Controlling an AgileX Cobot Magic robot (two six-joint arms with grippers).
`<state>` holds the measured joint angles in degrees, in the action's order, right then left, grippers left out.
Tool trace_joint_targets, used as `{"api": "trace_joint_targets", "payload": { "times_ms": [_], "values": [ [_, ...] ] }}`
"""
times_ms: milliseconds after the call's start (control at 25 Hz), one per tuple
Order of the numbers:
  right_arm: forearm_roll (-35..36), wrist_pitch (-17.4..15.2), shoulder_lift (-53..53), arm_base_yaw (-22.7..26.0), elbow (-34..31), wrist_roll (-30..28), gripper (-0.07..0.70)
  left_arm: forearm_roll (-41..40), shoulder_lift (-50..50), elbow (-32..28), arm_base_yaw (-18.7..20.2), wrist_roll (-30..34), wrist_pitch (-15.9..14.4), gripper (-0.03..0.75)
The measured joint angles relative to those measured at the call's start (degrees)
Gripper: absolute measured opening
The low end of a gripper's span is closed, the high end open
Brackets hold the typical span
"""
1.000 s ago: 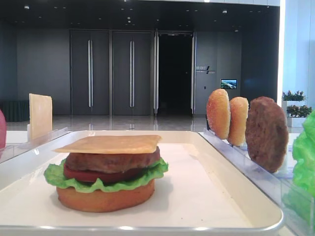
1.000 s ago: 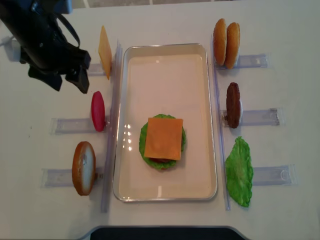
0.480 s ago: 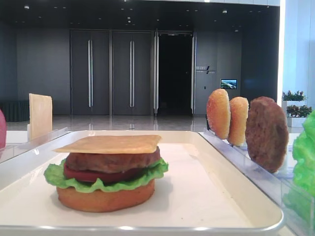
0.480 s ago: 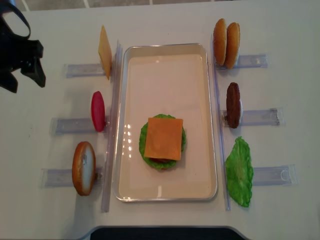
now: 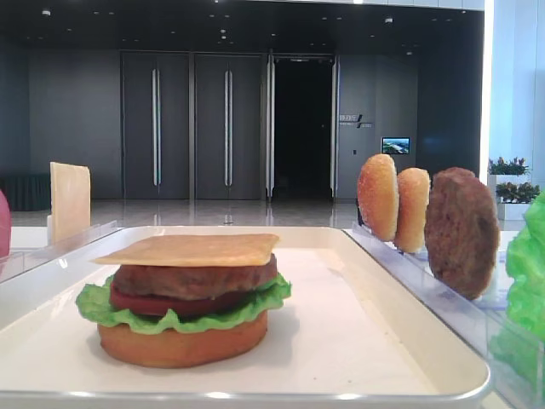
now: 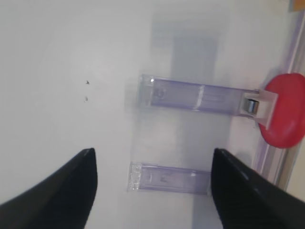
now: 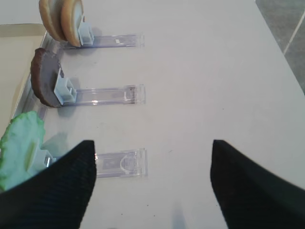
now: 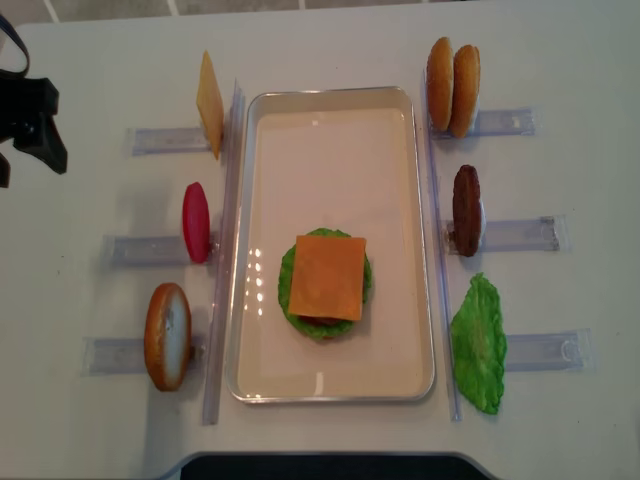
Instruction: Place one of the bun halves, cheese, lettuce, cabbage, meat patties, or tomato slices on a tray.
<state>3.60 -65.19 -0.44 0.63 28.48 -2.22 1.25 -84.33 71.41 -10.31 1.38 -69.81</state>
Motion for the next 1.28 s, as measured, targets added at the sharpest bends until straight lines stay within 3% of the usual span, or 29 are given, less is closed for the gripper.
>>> {"api": "trace_joint_targets", "payload": {
  "times_ms": [440, 600, 960, 1280],
  "values": [
    [0.0, 0.0, 0.0, 0.0, 0.0, 0.0, 0.509, 1.3, 23.1, -9.3, 0.0, 3.5, -1.1, 0.566],
    [0.0, 0.0, 0.0, 0.0, 0.0, 0.0, 0.509, 1.2, 31.8, -15.3, 0.0, 3.6, -1.1, 0.566],
    [0.0, 0.0, 0.0, 0.0, 0.0, 0.0, 0.509, 1.2, 51.2, -31.9, 0.0, 5.1, 2.9, 0.566],
    [0.0, 0.0, 0.0, 0.0, 0.0, 0.0, 0.509, 1.0, 65.3, -42.6, 0.0, 5.4, 5.5, 0.566]
  ]
}}
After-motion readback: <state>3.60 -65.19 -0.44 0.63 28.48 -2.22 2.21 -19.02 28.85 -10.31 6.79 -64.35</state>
